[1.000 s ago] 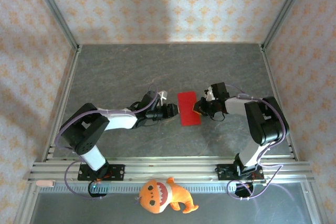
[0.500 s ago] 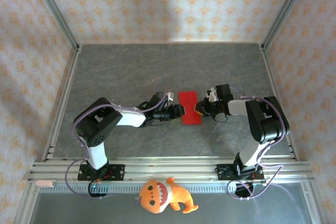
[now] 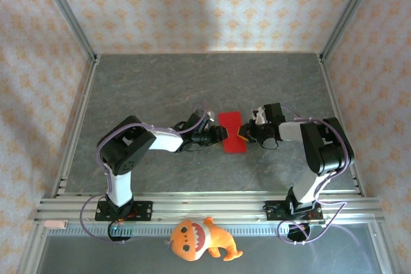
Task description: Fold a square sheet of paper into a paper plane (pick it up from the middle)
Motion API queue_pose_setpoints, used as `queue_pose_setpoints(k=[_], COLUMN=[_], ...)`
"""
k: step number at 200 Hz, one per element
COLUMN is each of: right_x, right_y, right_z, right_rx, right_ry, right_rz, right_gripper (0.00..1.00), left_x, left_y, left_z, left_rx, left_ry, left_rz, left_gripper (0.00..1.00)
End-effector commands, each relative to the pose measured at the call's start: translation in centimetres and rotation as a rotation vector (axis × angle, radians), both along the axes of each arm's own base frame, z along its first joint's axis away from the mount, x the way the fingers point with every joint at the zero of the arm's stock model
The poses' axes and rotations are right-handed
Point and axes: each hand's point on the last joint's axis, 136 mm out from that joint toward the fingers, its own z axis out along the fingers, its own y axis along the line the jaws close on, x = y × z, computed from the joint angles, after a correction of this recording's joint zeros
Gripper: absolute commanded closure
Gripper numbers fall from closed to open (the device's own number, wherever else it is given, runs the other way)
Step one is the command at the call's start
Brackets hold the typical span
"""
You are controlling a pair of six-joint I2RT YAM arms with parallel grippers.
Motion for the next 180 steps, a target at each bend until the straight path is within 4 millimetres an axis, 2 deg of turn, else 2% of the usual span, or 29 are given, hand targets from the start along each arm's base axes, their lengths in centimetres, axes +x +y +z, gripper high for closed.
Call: queue_pose_setpoints(k=[1,49,71,95,180], right_x=[-2.5,-2.5,-2.4,-2.4,-2.3], right_y=[-2.4,-2.3,-2.3,-2.3,-2.3], right_z=[-4.4,-4.1,-4.1,-4.0,-3.7], right_rx=[-0.157,-0.151,-0.151,-0.149,-0.145], right_ry=[0.119,0.114,0.113,0.111,0.103], right_rz=[-0.038,-0.040,-0.041,-0.040,-0.043], right_gripper=[0.86,0.86,0.86,0.86,0.86], left_x=[0.5,0.4,0.3,0.3,0.6], left_y=[-0.7,-0.2,0.4,0.7,1.3], left_z=[0.3,0.2,0.0,-0.1,-1.4], left_rx=[-0.016,-0.013,0.004,0.000,0.046], left_ry=[0.008,0.014,0.041,0.067,0.198], left_rz=[0.010,0.038,0.071,0.105,0.176], left_gripper=[0.63,0.65,0.56,0.52,0.46])
